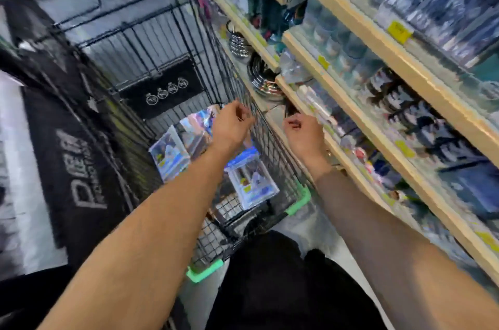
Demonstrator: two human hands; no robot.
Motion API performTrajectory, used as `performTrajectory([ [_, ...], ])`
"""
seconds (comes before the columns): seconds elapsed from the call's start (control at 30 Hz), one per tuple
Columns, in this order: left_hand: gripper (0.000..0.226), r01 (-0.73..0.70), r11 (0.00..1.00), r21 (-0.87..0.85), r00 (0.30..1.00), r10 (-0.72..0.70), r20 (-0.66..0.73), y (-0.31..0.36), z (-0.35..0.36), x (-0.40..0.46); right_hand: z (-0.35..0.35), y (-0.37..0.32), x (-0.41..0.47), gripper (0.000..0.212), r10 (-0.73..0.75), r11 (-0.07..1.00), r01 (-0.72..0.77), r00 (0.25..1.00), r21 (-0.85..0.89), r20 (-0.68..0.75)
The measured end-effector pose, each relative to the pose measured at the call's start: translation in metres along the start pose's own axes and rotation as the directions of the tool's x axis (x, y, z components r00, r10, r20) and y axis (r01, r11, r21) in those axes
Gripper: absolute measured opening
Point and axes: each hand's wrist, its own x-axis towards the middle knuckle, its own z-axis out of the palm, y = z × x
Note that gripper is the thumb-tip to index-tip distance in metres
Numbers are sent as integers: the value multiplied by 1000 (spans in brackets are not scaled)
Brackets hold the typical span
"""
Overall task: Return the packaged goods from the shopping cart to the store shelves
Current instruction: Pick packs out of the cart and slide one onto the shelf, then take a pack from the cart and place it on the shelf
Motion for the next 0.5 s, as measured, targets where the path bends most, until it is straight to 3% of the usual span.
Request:
performTrajectory([
  [0.07,19,227,974,7,958,-222,-183,-53,-24,-30,21,12,-5,23,21,991,-5,992,-131,126],
  [0.1,27,356,933,52,893,-323,-314,-77,-34,-51,30,20,-11,27,36,983,-6,987,-184,156],
  [0.17,46,616,782,98,687,-472,-552,-109,-52,-98,41,39,-17,34,49,958,3,984,-288,170],
  [0.23,56,777,629,-13,504,-635,-586,-142,-60,-138,51,53,-27,32,49,923,32,979,-384,198],
  [0.33,54,825,518,-227,435,-838,-331,-175,-57,-158,51,65,-31,18,39,904,33,987,-427,157],
  [0.37,46,818,508,-269,436,-854,-285,-182,-55,-162,53,69,-32,22,24,911,34,991,-411,135],
  [0.5,23,794,577,-194,498,-799,-338,-197,-39,-181,48,83,-29,43,-24,893,86,989,-441,144],
])
